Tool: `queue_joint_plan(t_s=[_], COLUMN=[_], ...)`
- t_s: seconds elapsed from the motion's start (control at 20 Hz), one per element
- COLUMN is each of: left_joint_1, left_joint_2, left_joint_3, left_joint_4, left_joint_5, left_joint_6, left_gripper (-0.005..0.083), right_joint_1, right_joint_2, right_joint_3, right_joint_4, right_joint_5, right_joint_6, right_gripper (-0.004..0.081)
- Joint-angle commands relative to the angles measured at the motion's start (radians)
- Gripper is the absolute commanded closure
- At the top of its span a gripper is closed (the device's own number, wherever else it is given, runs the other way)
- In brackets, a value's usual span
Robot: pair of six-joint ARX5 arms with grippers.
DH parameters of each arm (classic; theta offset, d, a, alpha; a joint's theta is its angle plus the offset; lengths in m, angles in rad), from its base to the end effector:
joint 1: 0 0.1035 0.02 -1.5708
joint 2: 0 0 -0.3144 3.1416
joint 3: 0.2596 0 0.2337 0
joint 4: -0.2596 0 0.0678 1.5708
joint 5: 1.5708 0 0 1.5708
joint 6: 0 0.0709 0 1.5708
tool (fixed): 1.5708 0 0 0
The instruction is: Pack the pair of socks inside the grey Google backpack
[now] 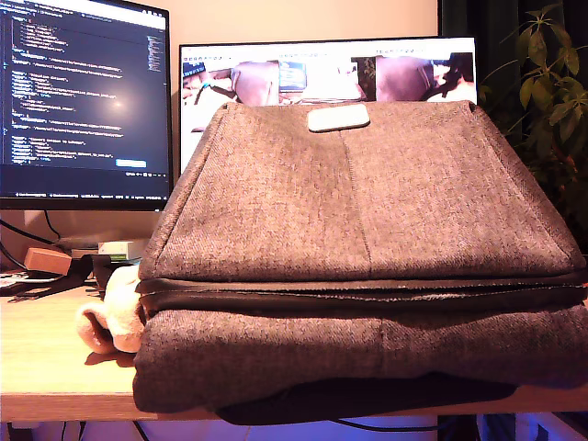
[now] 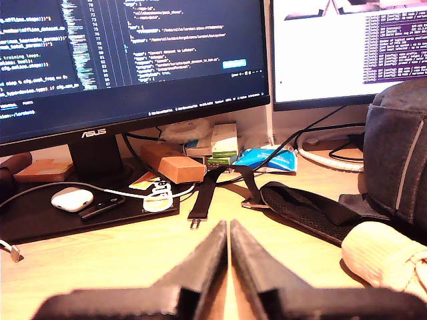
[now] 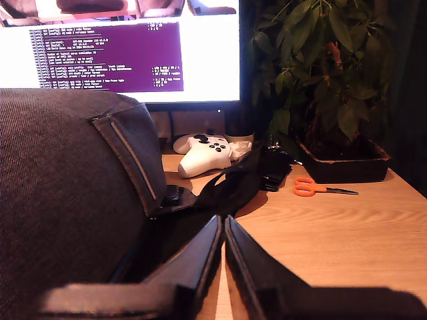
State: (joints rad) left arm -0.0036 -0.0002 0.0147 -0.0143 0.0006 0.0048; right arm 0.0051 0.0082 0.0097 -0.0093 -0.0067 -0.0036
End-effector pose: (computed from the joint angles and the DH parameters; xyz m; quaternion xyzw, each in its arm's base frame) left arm 0.0692 -0.0003 0.1669 0.0024 -0.0003 -0.0021 1.0000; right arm 0.0701 0.0008 0.1653 -0.0018 0.0039 0.0059 1.0000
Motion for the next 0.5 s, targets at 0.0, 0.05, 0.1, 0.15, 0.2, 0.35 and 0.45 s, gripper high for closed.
queue_joint_plan(t_s=[0.0, 0.05, 0.1, 0.15, 0.2, 0.35, 0.45], left_joint_1=[0.093, 0.093, 0.093, 0.093, 0.093, 0.092, 0.092], left_joint_2=[-0.013, -0.013, -0.013, -0.013, -0.013, -0.013, -0.013], left_joint_3=[0.034, 0.034, 0.034, 0.034, 0.034, 0.034, 0.037], left_joint_4=[-0.164, -0.164, -0.164, -0.164, -0.164, -0.158, -0.137], left_joint_5=[0.190, 0.190, 0.190, 0.190, 0.190, 0.191, 0.213], left_joint_6=[-0.196, -0.196, -0.196, -0.196, -0.196, -0.199, -0.219], left_gripper=[0.0797, 0.0797, 0.0797, 0.0797, 0.0797, 0.0797, 0.0797], right_joint_1=[-0.053, -0.053, -0.053, -0.053, -0.053, -0.053, -0.053], right_joint_2=[-0.006, -0.006, -0.006, -0.006, -0.006, -0.006, -0.006], right_joint_3=[0.077, 0.077, 0.077, 0.077, 0.077, 0.077, 0.079], right_joint_4=[-0.086, -0.086, -0.086, -0.087, -0.086, -0.085, -0.085], right_joint_5=[-0.087, -0.087, -0.087, -0.087, -0.087, -0.087, -0.088], right_joint_6=[0.153, 0.153, 0.153, 0.153, 0.153, 0.153, 0.158], right_gripper=[0.0783, 0.0783, 0.0783, 0.0783, 0.0783, 0.0783, 0.0783])
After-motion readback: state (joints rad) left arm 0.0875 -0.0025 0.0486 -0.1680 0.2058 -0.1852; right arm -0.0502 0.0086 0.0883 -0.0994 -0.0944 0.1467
